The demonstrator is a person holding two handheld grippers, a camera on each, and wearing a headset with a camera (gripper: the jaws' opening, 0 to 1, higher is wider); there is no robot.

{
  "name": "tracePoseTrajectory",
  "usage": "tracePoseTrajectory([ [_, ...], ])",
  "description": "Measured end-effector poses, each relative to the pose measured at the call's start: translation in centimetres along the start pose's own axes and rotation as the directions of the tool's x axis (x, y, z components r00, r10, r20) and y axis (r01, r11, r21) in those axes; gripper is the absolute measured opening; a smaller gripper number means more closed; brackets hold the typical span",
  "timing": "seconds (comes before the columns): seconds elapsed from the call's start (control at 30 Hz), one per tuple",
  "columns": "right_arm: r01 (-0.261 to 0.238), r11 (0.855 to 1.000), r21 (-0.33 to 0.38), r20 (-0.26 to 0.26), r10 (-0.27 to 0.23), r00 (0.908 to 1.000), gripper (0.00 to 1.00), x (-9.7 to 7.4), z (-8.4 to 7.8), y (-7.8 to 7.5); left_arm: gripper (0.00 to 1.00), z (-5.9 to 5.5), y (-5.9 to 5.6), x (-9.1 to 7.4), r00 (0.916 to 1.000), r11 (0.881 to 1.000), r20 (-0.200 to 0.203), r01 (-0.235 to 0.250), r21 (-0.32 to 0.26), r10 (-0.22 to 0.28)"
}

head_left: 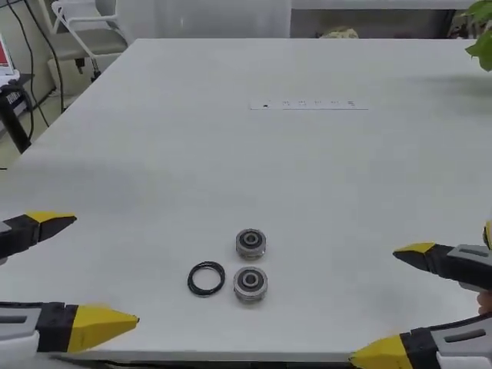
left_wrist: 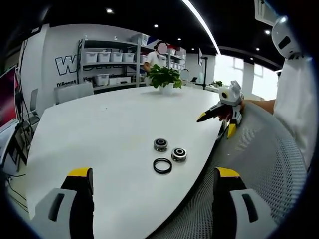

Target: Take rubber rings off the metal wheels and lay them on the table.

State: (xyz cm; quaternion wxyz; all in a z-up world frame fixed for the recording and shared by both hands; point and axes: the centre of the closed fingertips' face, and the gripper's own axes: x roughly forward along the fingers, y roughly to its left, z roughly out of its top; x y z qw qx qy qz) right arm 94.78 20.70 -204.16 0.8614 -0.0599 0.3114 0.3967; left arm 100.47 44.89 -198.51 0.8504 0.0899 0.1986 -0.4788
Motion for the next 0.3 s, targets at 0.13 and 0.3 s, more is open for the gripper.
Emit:
tracePoseTrajectory([
  [0.13,0.018,1.0,0.004,0.003,-0.018,0.9998,0.98,-0.19,-0.05,-0.47,0.97,-0.13,0.28,-0.12,0.9998,0.999,0.003,-0.019,-0.032,0.019],
  [0.3,0.01,1.0,0.021,0.005,-0.01,0.9999,0.95,-0.15,-0.21,-0.23,0.96,-0.64,0.41,-0.2,0.9982,0.999,-0.039,-0.044,0.008,0.045],
])
